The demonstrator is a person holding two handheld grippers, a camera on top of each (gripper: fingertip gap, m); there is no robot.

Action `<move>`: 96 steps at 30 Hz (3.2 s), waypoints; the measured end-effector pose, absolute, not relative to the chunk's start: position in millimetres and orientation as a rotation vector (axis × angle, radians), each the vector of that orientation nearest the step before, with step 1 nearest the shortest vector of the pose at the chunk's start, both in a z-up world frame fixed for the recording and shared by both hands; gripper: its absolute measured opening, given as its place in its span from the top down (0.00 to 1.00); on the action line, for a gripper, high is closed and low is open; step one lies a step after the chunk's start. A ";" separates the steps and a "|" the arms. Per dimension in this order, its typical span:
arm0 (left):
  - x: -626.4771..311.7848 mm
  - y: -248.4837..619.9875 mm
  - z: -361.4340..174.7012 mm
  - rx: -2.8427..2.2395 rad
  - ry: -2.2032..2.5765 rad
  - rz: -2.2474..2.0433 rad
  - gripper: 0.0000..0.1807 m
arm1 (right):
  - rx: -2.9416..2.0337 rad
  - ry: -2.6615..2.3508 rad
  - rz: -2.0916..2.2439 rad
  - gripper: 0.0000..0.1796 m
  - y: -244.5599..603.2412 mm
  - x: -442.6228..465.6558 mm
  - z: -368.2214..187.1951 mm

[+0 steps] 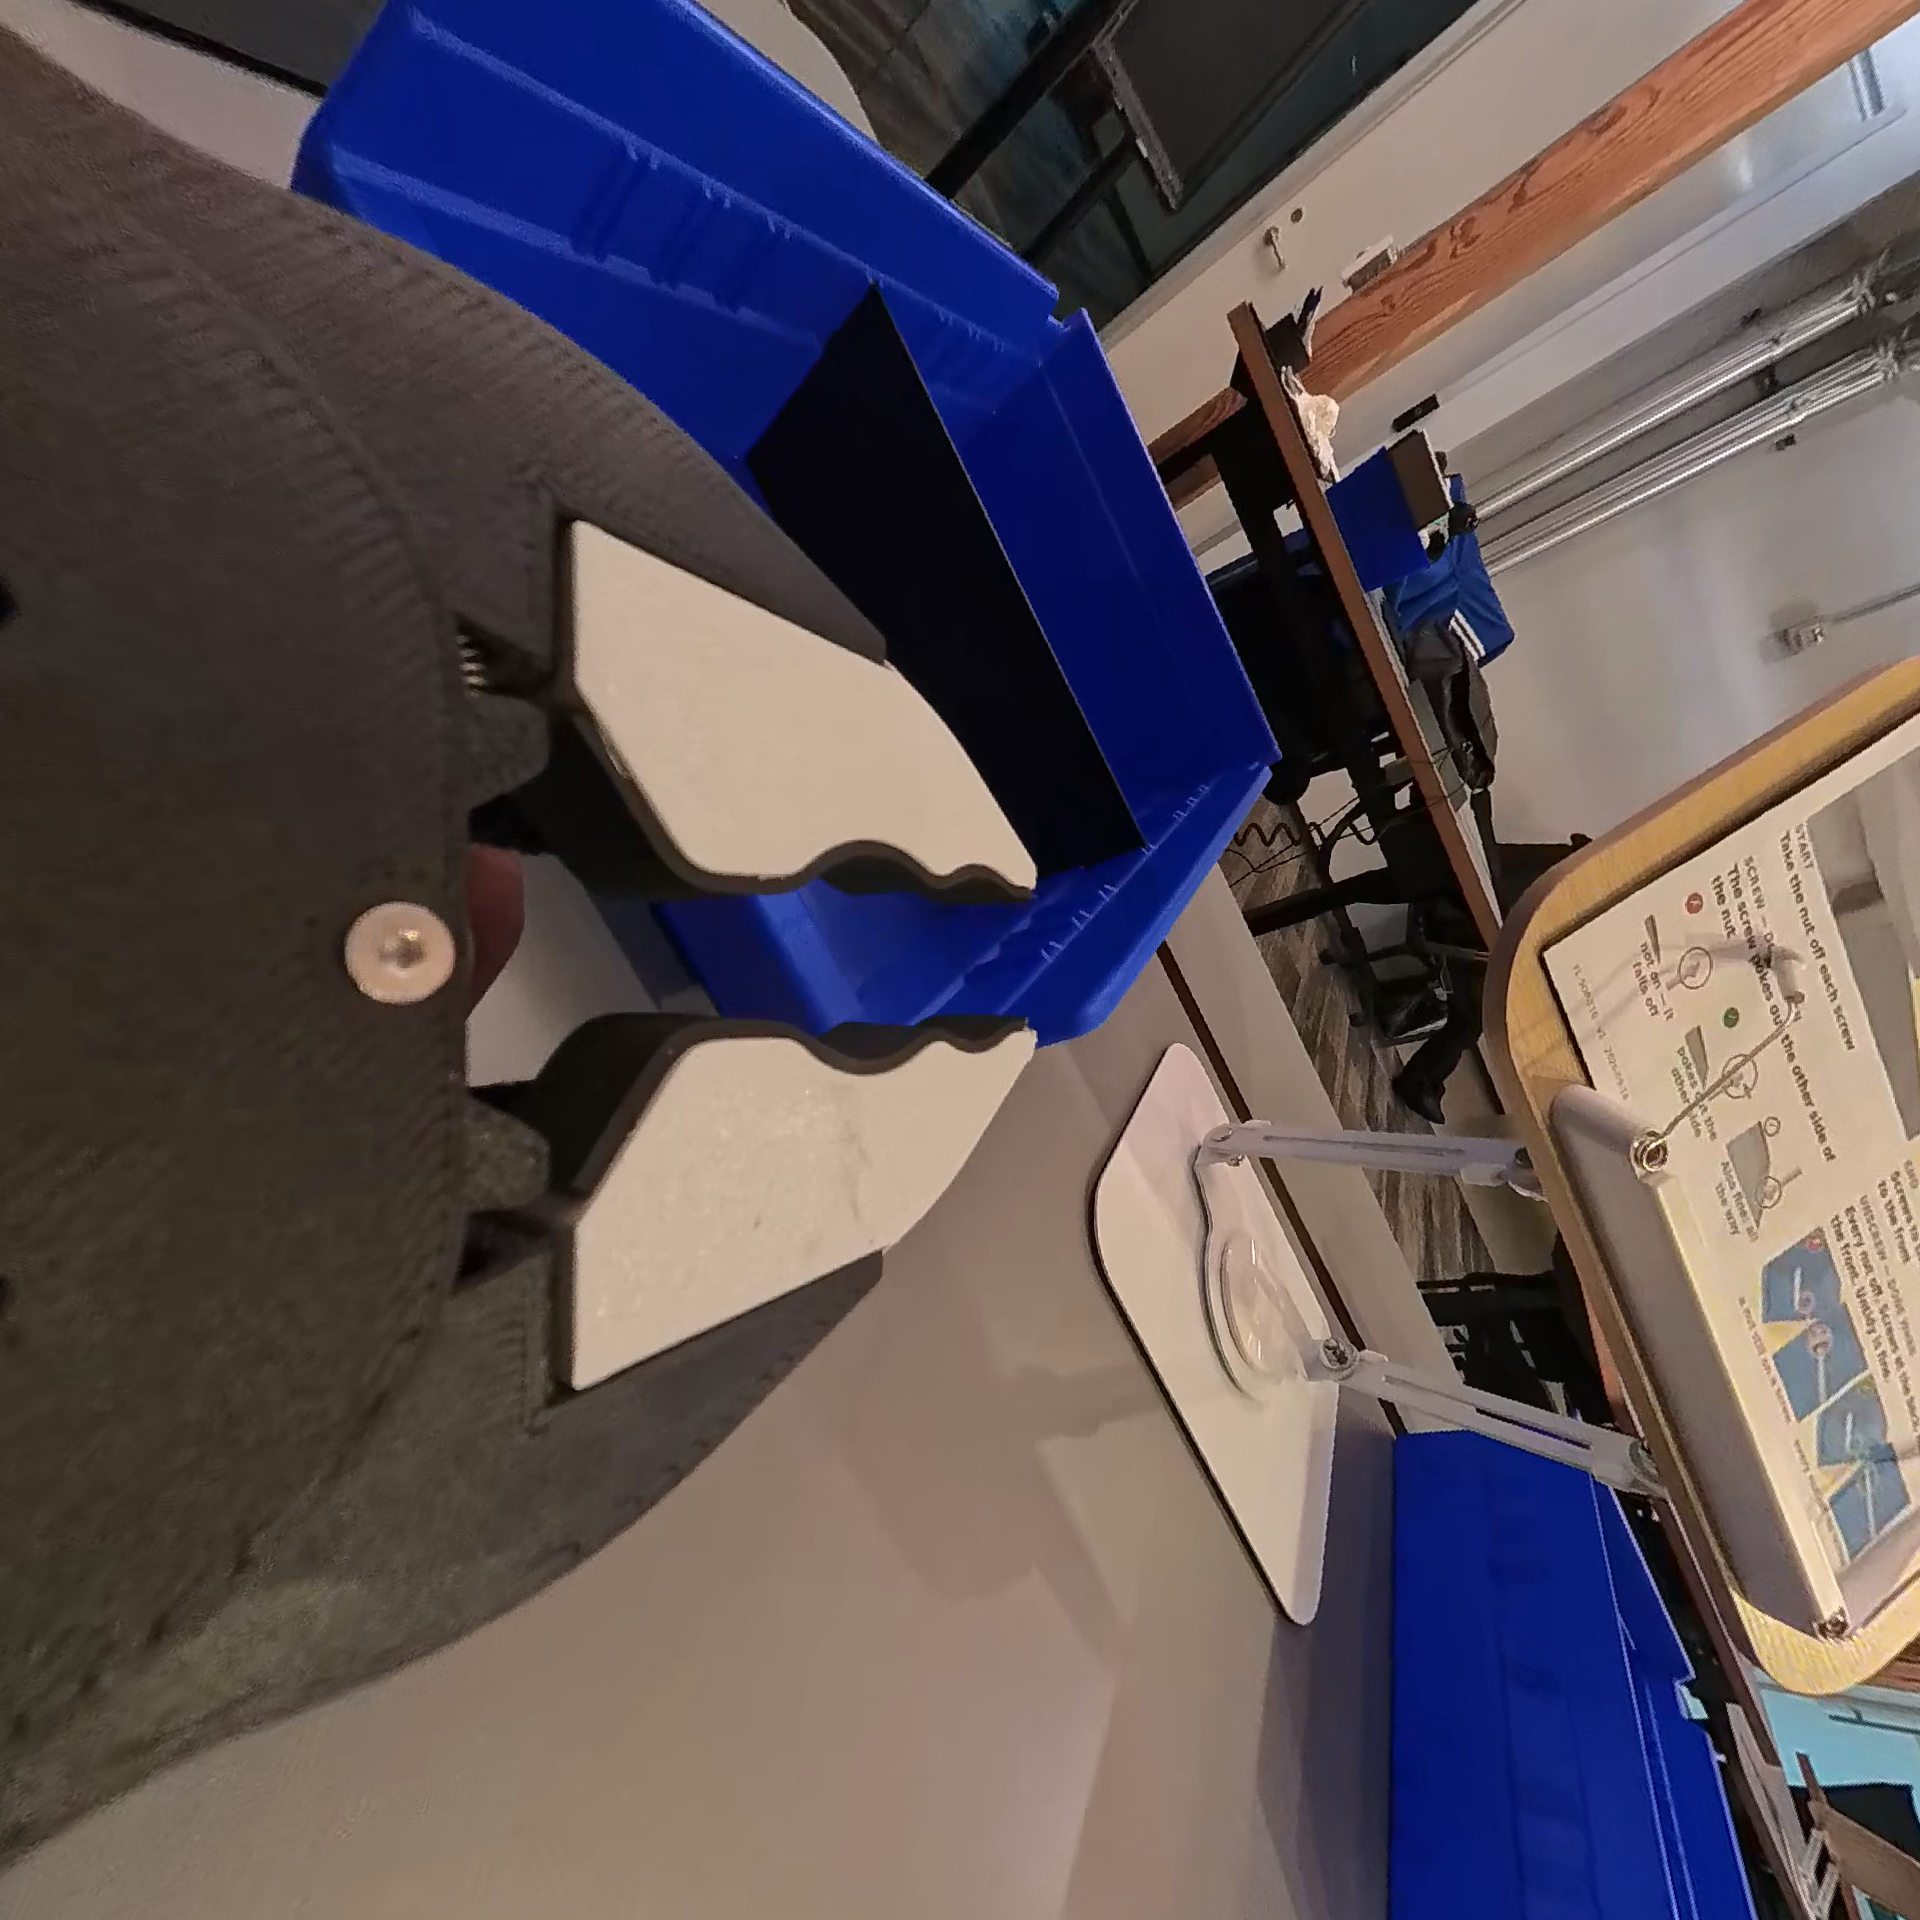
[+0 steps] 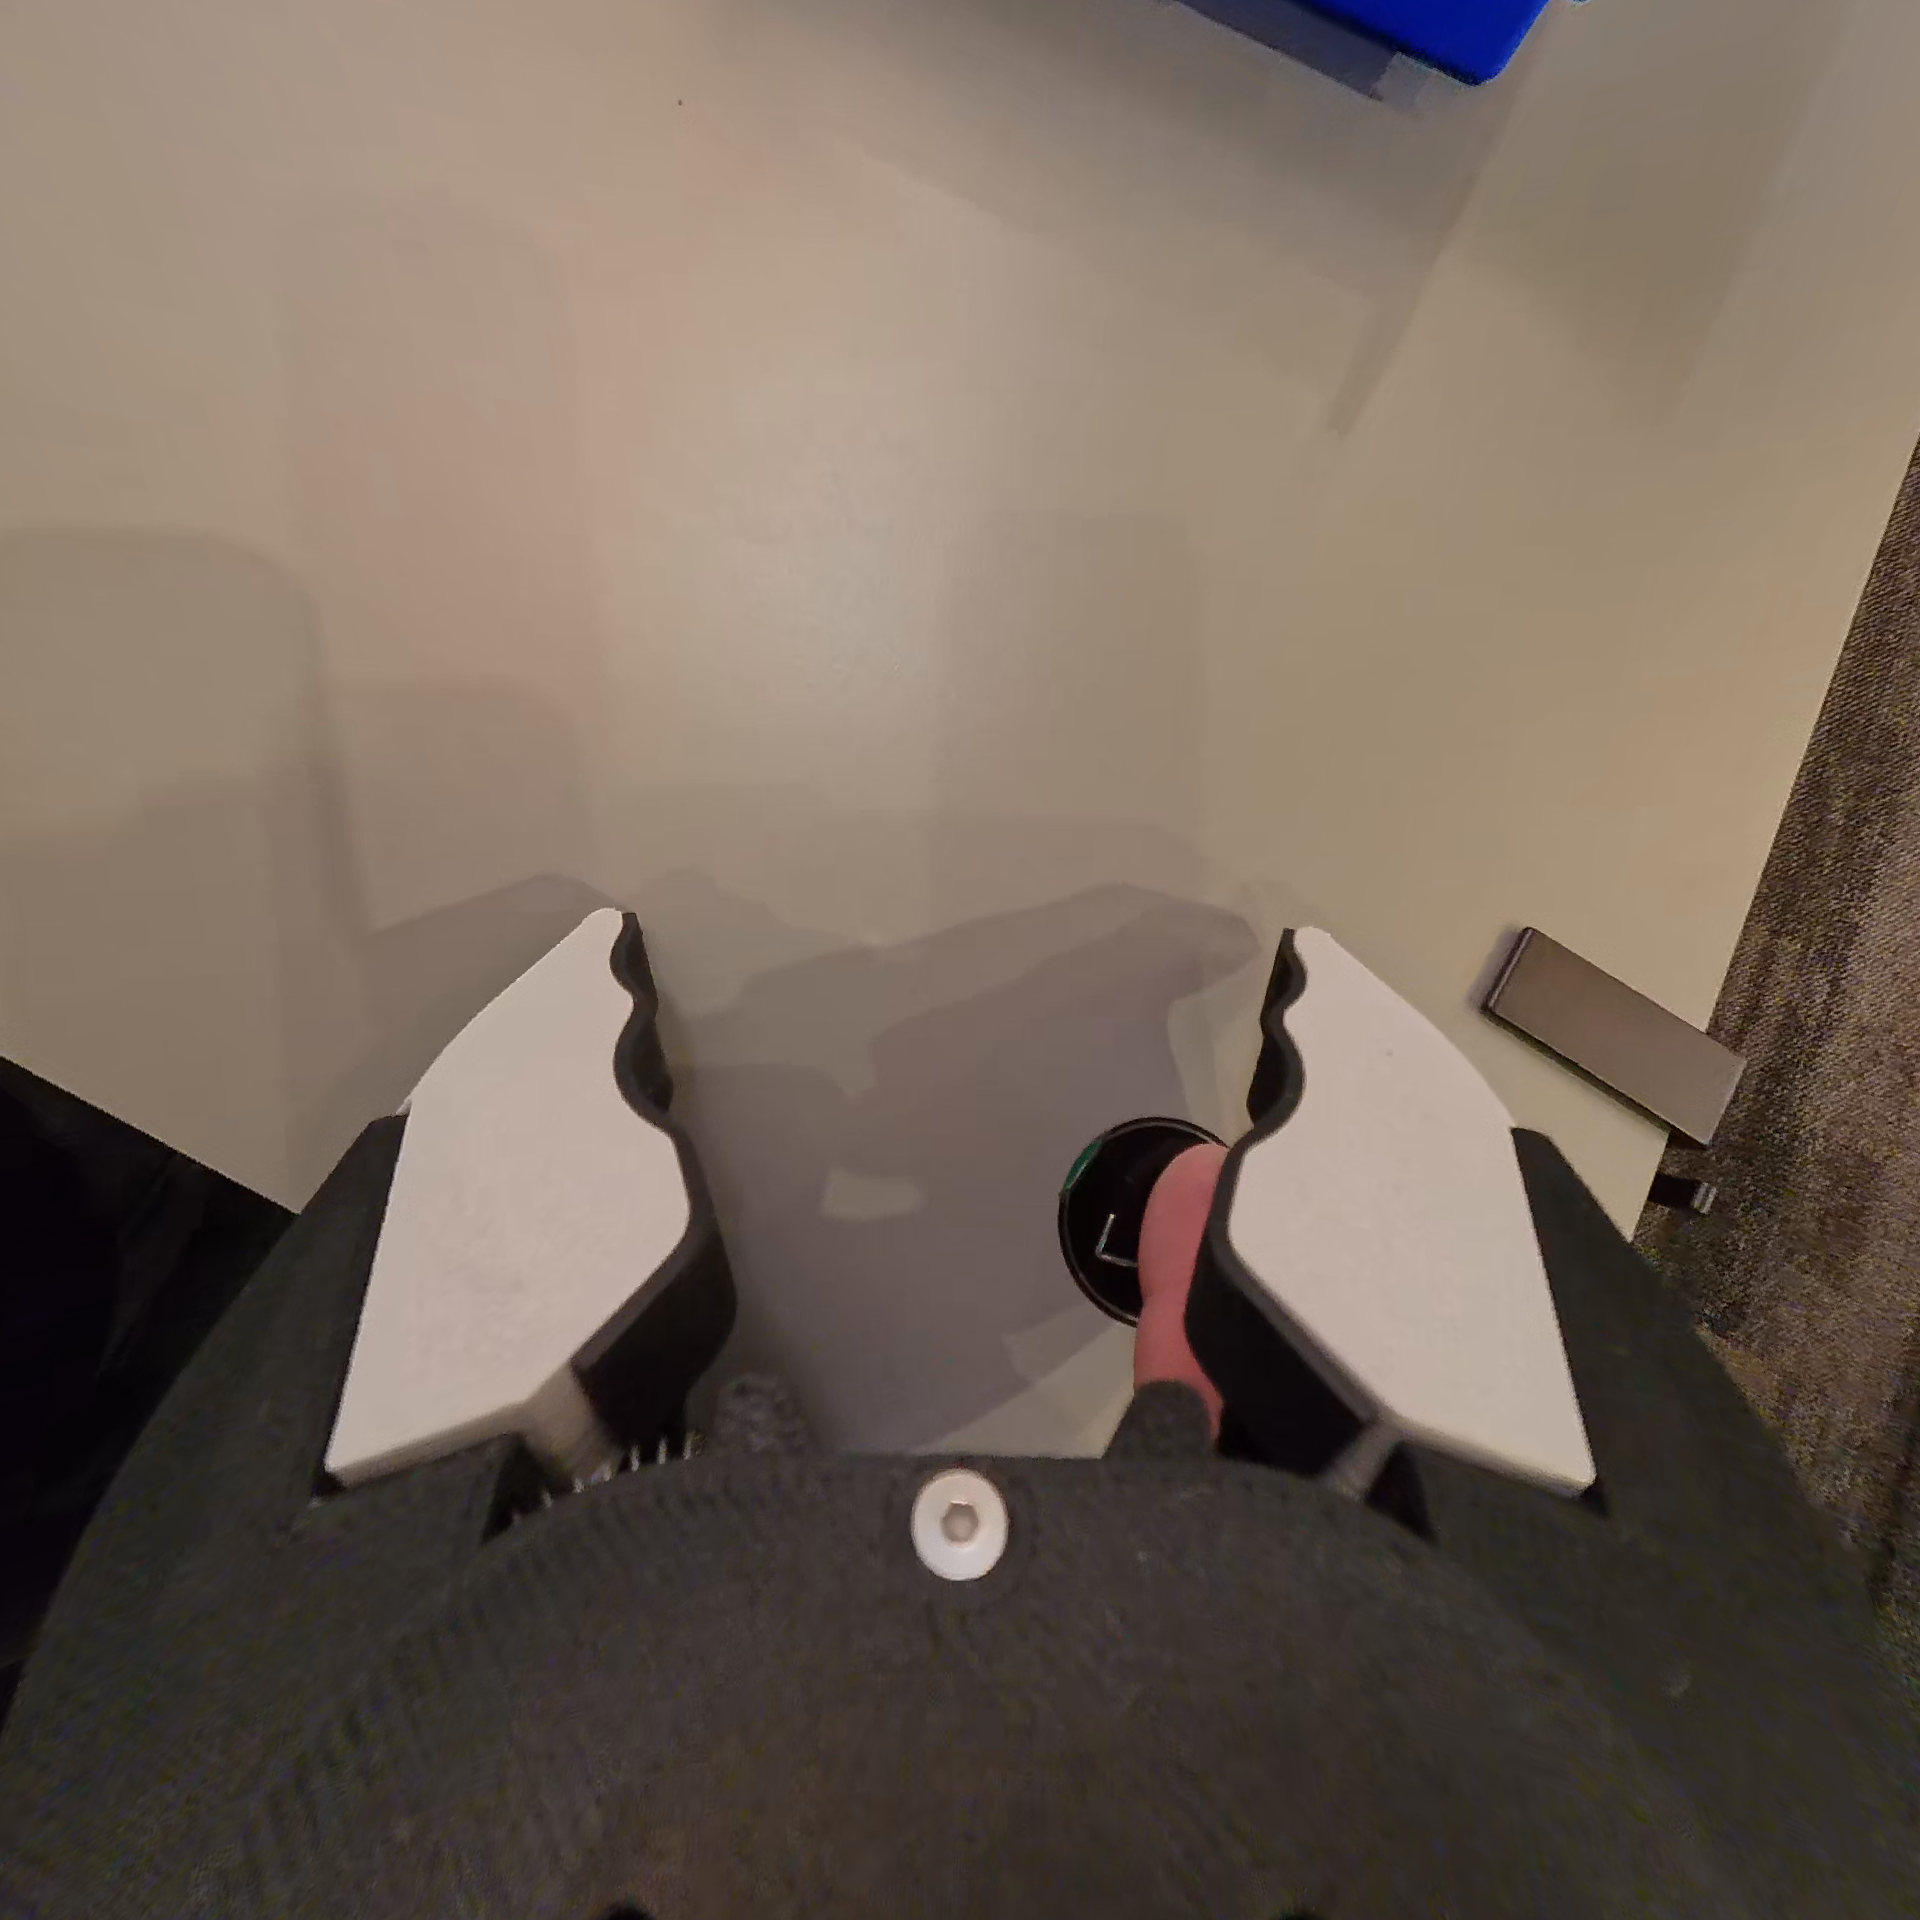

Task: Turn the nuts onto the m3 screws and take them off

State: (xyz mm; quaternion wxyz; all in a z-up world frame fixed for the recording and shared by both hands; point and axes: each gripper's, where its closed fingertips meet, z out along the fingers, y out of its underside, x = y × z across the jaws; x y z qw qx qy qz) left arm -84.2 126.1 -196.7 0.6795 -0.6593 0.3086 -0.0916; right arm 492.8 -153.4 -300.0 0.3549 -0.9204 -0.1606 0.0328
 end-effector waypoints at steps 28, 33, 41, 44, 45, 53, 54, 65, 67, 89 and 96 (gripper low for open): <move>-78.3 126.7 -237.6 -1.494 0.732 -0.163 0.85 | -2.412 -0.400 0.105 0.40 -153.6 494.9 -336.0; -76.9 126.9 -245.5 -1.504 0.742 -0.169 0.84 | -2.415 -0.401 0.108 0.41 -153.7 495.5 -342.1; -76.3 129.2 -258.6 -1.533 0.749 -0.184 0.83 | -2.407 -0.395 0.103 0.41 -153.5 496.0 -351.6; -78.0 129.2 -260.8 -1.534 0.731 -0.199 0.84 | -2.413 -0.392 0.102 0.41 -153.4 495.9 -355.5; -78.5 130.0 -262.2 -1.541 0.726 -0.209 0.84 | -2.414 -0.391 0.103 0.41 -153.3 495.9 -356.7; -78.2 133.6 -276.5 -1.586 0.731 -0.236 0.83 | -2.419 -0.385 0.102 0.42 -152.7 497.1 -366.5; -78.4 134.1 -278.2 -1.592 0.730 -0.239 0.83 | -2.420 -0.384 0.103 0.42 -152.9 497.1 -367.7; -88.0 132.9 -291.1 -1.632 0.749 -0.264 0.81 | -2.240 -0.386 0.107 0.48 -138.9 478.5 -344.8; -96.5 136.2 -284.3 -1.621 0.750 -0.230 0.81 | -2.283 -0.416 0.043 0.46 -137.2 476.1 -346.7; -117.5 122.5 -299.2 -1.708 0.765 -0.201 0.81 | -2.272 -0.412 -0.012 0.42 -158.6 492.3 -373.7; -125.5 123.1 -304.8 -1.741 0.753 -0.175 0.80 | -2.315 -0.440 0.034 0.49 -163.8 483.7 -377.4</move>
